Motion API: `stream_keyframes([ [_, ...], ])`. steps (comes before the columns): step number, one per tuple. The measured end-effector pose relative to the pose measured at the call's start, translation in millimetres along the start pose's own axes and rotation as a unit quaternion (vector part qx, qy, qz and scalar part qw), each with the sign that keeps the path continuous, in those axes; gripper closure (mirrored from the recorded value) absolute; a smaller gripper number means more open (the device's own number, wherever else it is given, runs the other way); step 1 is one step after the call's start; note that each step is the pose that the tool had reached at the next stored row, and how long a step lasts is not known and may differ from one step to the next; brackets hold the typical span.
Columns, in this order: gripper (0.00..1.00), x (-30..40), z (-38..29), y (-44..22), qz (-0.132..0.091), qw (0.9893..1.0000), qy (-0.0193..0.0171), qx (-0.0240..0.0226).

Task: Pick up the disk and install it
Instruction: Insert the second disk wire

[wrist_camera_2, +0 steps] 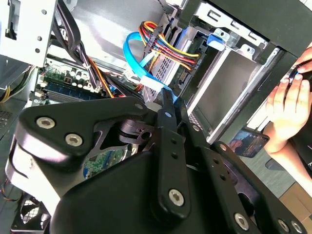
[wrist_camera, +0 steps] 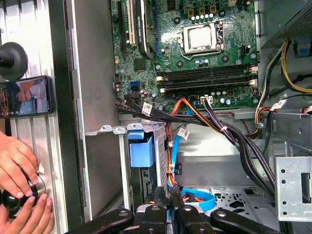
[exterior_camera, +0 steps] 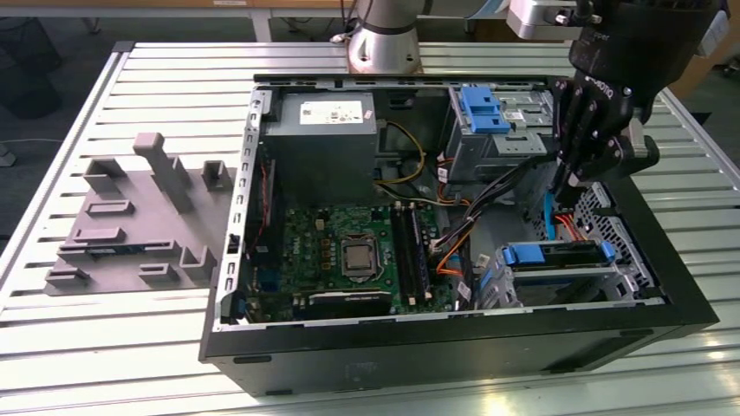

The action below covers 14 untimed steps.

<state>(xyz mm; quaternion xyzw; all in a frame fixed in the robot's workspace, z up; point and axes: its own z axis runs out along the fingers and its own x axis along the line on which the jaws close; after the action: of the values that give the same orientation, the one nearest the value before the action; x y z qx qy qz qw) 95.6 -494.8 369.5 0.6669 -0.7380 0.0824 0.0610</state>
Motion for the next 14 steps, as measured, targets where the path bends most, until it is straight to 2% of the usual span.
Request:
stream_keyframes([
  [9, 0.84, 0.0, 0.0, 0.0, 0.000, 1.0000, -0.0005, -0.0001],
  [10, 0.84, 0.2, 0.0, 0.0, 0.000, 1.0000, -0.0015, -0.0002],
  [11, 0.84, 0.5, 0.2, 0.0, 0.000, 1.0000, -0.0080, -0.0008],
  [14, 0.84, 2.0, 0.4, 0.0, 0.001, 0.9994, -0.0346, -0.0036],
])
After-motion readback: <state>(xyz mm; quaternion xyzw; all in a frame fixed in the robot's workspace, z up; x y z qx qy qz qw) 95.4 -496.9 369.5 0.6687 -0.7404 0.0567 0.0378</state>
